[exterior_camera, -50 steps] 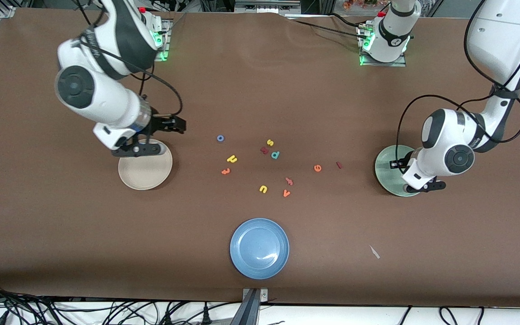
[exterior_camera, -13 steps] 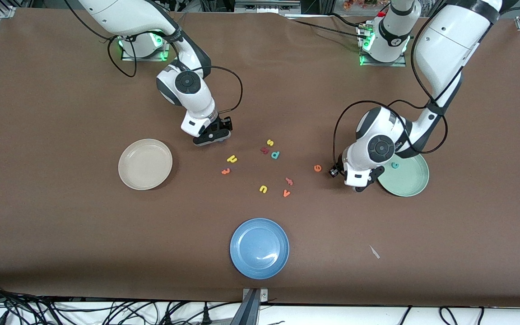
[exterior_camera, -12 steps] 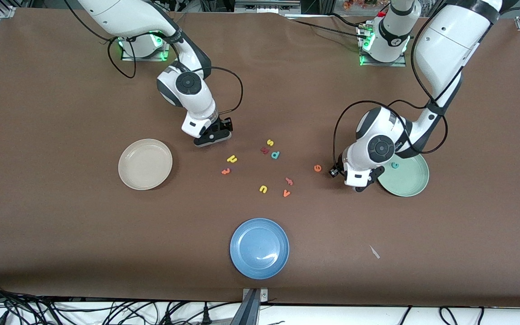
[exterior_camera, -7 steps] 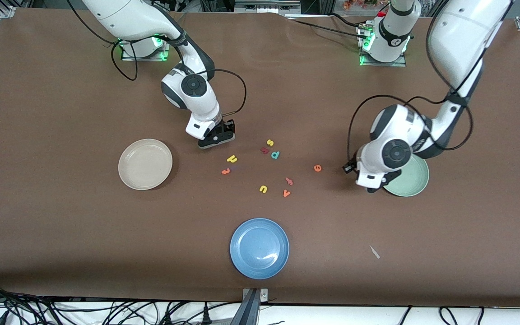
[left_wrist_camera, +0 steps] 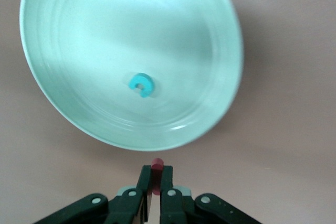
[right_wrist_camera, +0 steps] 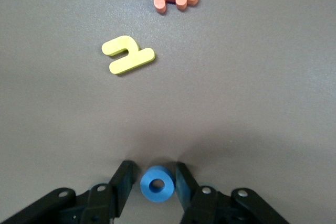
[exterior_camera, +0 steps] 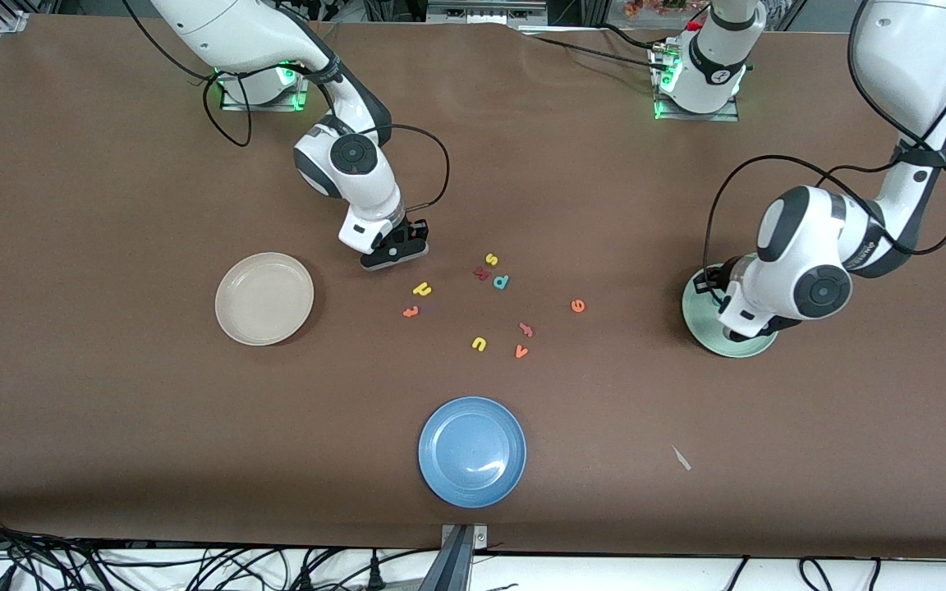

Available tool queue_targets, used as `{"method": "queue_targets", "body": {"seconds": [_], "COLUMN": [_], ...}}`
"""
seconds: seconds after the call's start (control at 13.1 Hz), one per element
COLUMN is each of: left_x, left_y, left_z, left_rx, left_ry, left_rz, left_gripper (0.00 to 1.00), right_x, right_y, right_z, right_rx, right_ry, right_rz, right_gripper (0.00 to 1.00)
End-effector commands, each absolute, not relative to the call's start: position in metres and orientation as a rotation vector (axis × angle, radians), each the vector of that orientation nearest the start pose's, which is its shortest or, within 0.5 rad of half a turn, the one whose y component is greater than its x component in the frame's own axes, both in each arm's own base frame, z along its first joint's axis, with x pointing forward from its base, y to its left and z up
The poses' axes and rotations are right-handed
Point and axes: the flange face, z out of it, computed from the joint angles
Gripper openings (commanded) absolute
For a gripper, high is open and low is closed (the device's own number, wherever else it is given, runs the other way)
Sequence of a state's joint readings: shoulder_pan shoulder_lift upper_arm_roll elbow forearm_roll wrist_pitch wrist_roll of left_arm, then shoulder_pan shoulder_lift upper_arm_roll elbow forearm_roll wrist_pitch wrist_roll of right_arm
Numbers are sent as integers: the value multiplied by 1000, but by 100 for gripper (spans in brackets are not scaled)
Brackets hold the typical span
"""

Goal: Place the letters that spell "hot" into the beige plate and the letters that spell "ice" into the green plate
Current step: 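Drop the pink letter in the green plate while the right drops o in beige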

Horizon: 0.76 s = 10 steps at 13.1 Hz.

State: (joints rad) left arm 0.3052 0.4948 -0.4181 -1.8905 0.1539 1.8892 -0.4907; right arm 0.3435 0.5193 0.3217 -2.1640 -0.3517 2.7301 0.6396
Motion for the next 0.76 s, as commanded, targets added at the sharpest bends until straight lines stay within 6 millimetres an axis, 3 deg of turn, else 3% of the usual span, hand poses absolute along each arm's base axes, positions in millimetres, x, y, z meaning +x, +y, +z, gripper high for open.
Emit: {"method": "queue_targets", "body": {"seconds": [0.0,0.08,0.15,0.23,0.46,0.69], "left_x": [577,578,578,578,585,597], "left_y": [-44,-43,-43,-41,-47,-98], "left_z": [220,217,217,219,239,269], "left_rx": [-3018,-3021,-3021,-3021,-3028,-3047], "left_ry": [-376,-378,-384,-387,-415,-578], "left_rz": [681,682,683,678,638,565], "left_gripper": [3,29,72,100,100,100], "right_x": [438,438,440,445,474,496], "right_y": [362,362,360,357,313,275], "right_z": [163,164,167,180,231,279], "right_rx": [-3060,-3067,-3077,-3085,-3183,-3168], "right_ry": [-460,-461,-463,-470,-469,-379], "right_rz": [-117,-110,-109,-130,-127,-170], "right_gripper": [20,16,16,16,16,16]}}
